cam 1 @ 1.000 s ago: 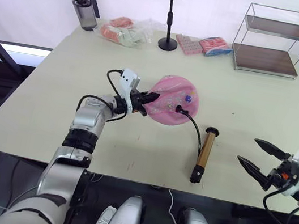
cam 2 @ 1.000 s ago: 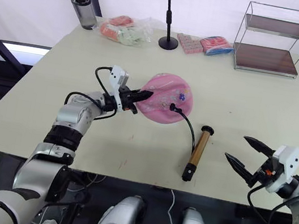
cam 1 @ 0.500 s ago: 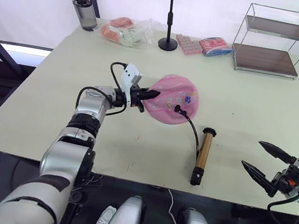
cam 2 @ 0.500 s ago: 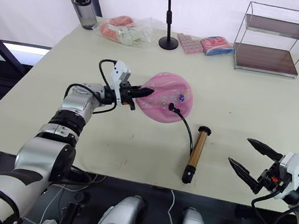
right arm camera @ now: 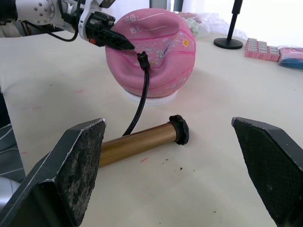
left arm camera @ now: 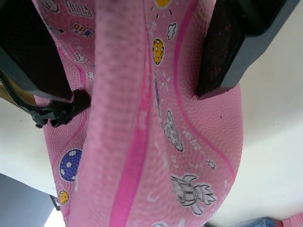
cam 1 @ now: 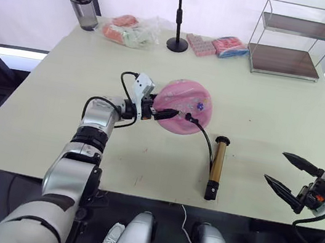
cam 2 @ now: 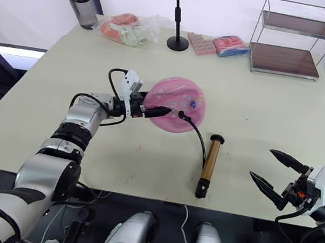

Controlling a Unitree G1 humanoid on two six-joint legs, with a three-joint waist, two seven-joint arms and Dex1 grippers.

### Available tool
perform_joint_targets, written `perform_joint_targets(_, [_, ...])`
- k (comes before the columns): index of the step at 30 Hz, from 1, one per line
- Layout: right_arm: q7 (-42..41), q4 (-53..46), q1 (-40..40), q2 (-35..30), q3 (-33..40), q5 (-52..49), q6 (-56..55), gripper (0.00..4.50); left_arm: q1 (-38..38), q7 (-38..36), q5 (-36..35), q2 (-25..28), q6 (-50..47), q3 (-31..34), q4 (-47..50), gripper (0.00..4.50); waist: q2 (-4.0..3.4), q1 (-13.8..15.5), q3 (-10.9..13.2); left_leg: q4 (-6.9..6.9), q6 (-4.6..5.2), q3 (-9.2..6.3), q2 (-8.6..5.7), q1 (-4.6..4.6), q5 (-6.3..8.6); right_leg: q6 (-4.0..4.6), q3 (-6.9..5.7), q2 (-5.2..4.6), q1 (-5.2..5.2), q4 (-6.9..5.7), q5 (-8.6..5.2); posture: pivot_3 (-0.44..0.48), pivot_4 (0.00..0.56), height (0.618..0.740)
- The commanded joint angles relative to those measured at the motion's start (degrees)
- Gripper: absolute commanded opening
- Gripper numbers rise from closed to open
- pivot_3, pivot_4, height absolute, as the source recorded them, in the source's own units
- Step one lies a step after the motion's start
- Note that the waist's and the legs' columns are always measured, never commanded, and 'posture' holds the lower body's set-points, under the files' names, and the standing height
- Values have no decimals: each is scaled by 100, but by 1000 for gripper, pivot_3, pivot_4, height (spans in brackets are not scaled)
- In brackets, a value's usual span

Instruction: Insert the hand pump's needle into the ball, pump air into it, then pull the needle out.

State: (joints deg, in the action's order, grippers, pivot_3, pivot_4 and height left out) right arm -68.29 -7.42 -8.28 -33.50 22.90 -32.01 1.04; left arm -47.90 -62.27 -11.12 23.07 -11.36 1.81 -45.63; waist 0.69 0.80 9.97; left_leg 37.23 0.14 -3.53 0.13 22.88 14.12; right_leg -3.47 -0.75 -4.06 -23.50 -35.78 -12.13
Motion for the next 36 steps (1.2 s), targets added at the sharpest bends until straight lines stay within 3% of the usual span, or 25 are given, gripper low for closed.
perform_joint_targets(1, [-76, -50, 35, -111, 90, -203, -90, 4500, 28, -52, -315, 121, -439, 117, 1013, 4492, 11, -4, 30, 0, 0, 0, 0, 0, 0, 0, 1, 0, -2, -3, 0, 0, 150, 731])
perform_joint_targets(12, [-231, -47, -100, -199, 172, -417, -97, 4500, 911, 136, -1210, 845, -2278, 328, 3939, 4492, 10, -18, 48, -2, -1, 8, 1, 4, 0, 3, 13, 1, -11, -6, 1, 0, 150, 731])
perform_joint_targets(19, [-414, 336, 103, -239, 113, -394, -240, 4500, 1523, 501, -1410, 1147, -2304, 735, 4500, 4492, 9, -21, 47, 4, -1, 16, 5, -8, 0, 1, 20, 3, -9, -13, 1, 0, 150, 731])
perform_joint_targets(23, [-324, 225, 104, -119, -24, -377, -286, 4500, 1641, 723, -1230, 1177, -1929, 768, 4215, 4492, 9, -7, 47, 5, -1, 16, 7, -9, -1, 2, 19, 5, -9, -17, 1, 0, 150, 731])
perform_joint_targets(28, [-292, 75, -23, -73, 8, -438, -290, 4500, 1876, 531, -1493, 1322, -2018, 818, 4415, 4492, 9, -14, 47, 5, -2, 21, 4, -7, -1, 12, 24, 4, -9, -16, 8, 0, 150, 731])
perform_joint_targets(36, [-213, -180, -395, 76, 109, -508, -472, 4500, 3012, 220, -2137, 1644, -2206, 1136, 5441, 4492, 8, -30, 47, 4, -1, 28, 9, -11, 0, 24, 30, 4, -10, -17, 14, 0, 150, 731])
